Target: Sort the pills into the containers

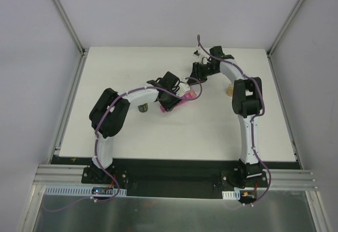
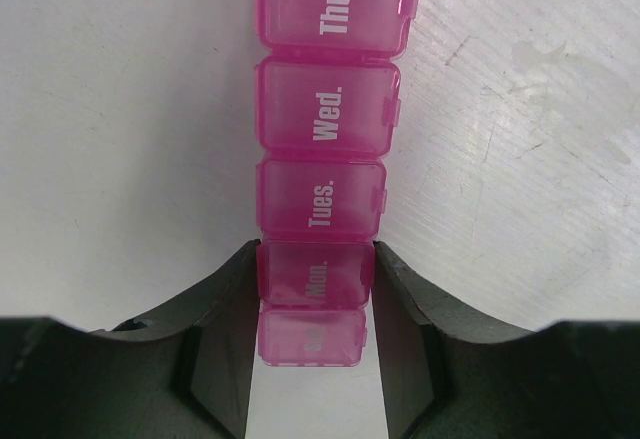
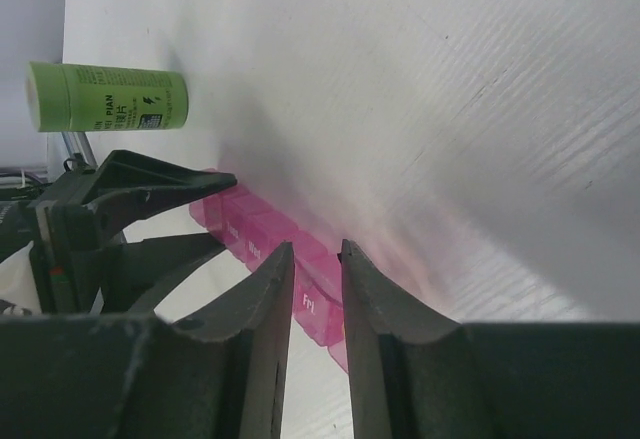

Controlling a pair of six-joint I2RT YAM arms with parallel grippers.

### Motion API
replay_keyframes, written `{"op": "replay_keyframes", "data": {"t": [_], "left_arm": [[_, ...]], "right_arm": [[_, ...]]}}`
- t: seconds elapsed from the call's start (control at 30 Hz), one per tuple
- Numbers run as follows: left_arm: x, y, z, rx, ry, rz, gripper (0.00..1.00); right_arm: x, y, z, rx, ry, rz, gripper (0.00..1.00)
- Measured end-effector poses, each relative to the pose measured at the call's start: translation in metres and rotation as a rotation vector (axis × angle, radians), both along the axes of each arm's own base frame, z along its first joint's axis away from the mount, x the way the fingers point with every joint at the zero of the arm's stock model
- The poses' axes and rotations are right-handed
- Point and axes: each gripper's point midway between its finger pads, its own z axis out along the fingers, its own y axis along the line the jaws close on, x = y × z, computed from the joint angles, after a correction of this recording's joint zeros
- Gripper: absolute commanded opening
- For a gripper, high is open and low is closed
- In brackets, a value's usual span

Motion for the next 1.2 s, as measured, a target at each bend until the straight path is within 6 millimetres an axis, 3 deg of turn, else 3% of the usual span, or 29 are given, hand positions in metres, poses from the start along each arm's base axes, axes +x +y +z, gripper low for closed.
{"op": "replay_keyframes", "data": {"t": [0.23, 0.7, 1.2], "left_arm": [[-0.002, -0.002, 0.0, -0.011, 0.019, 0.012, 0.24], [-0.008, -0.002, 0.0, -0.024, 0.071, 0.027, 0.24], [-0.009, -0.002, -0.001, -0.026, 0.095, 0.035, 0.23]], "right_arm": [[-0.008, -0.003, 0.012, -0.001, -0.027, 0.014, 0.28], [-0.017, -0.012, -0.002, -0.037, -0.026, 0.041, 0.32], [-0.029, -0.013, 0.007, -0.01, -0.012, 0.065, 0.4]]}}
